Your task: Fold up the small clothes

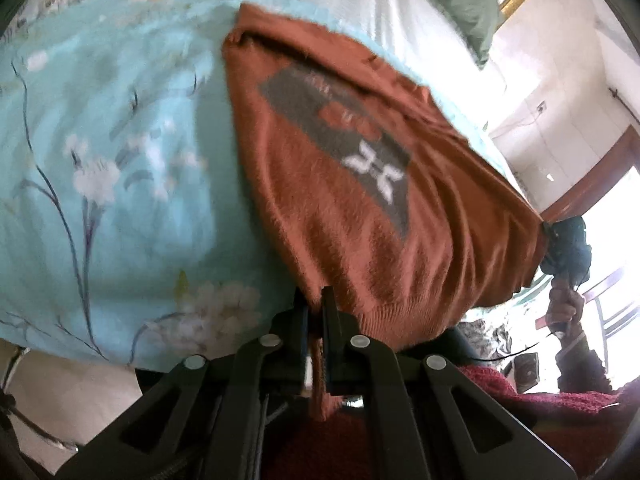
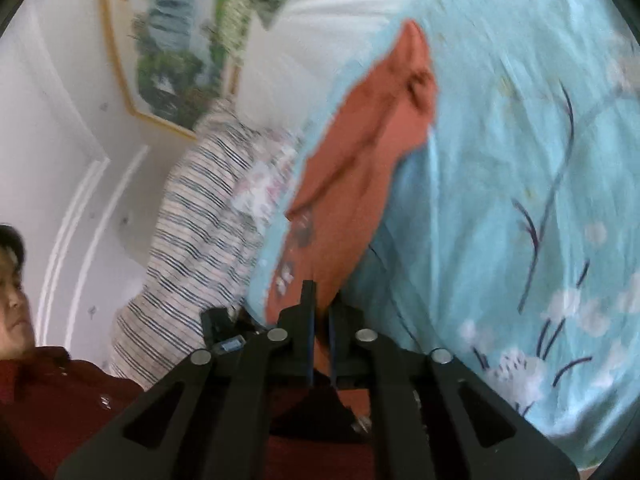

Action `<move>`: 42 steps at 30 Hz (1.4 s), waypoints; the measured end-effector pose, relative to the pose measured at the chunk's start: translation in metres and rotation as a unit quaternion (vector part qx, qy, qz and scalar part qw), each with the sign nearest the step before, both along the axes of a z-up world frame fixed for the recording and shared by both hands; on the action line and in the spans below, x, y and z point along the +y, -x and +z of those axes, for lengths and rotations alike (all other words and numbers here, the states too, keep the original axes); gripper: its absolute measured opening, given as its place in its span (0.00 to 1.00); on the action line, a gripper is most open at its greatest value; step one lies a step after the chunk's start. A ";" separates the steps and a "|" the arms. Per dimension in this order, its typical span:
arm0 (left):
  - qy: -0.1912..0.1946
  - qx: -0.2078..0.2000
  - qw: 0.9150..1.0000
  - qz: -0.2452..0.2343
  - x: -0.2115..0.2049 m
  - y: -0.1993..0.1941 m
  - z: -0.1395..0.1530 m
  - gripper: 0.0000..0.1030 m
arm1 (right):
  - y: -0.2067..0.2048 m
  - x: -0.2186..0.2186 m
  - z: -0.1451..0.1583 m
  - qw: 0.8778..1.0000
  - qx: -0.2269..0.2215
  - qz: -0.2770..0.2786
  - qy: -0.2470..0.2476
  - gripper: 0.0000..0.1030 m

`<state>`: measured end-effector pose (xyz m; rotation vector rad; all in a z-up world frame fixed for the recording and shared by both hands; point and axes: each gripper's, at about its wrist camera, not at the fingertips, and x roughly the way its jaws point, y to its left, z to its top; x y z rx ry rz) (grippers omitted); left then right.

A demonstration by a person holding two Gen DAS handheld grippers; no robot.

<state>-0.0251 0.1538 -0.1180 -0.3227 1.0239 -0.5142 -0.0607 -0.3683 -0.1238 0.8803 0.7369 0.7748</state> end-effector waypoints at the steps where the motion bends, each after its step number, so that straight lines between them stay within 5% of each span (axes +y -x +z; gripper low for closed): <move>1: -0.001 0.009 1.000 -0.002 -0.001 -0.002 -0.003 0.09 | -0.001 0.002 -0.003 1.000 0.007 0.001 0.011 0.09; 4: 0.017 0.027 0.999 -0.009 -0.004 -0.004 -0.009 0.34 | 0.005 0.011 -0.009 0.999 0.007 0.017 0.041 0.23; 7: 0.029 0.036 0.999 -0.021 -0.010 -0.003 -0.014 0.43 | 0.010 0.017 -0.011 0.998 0.000 0.029 0.055 0.27; 9: 0.015 0.034 0.999 -0.033 -0.018 -0.003 -0.017 0.40 | 0.012 0.025 -0.013 0.997 0.000 0.035 0.073 0.25; 12: -0.018 0.012 0.999 -0.046 -0.026 0.001 -0.016 0.05 | 0.014 0.031 -0.011 0.997 -0.003 0.038 0.072 0.05; 18: 0.009 -0.042 0.999 -0.031 -0.017 0.021 0.019 0.04 | 0.037 0.006 0.011 0.998 -0.055 -0.013 -0.026 0.05; 27: 0.087 -0.129 0.988 0.012 0.002 0.016 0.095 0.04 | 0.020 -0.010 0.050 0.992 -0.091 -0.044 -0.076 0.05; 36: 0.075 -0.231 0.968 0.068 -0.001 -0.055 0.166 0.04 | -0.048 -0.022 0.116 0.984 -0.124 -0.126 -0.017 0.05; 42: 0.033 -0.230 0.963 0.134 -0.004 -0.143 0.178 0.04 | -0.125 -0.025 0.132 0.985 -0.093 -0.144 0.022 0.05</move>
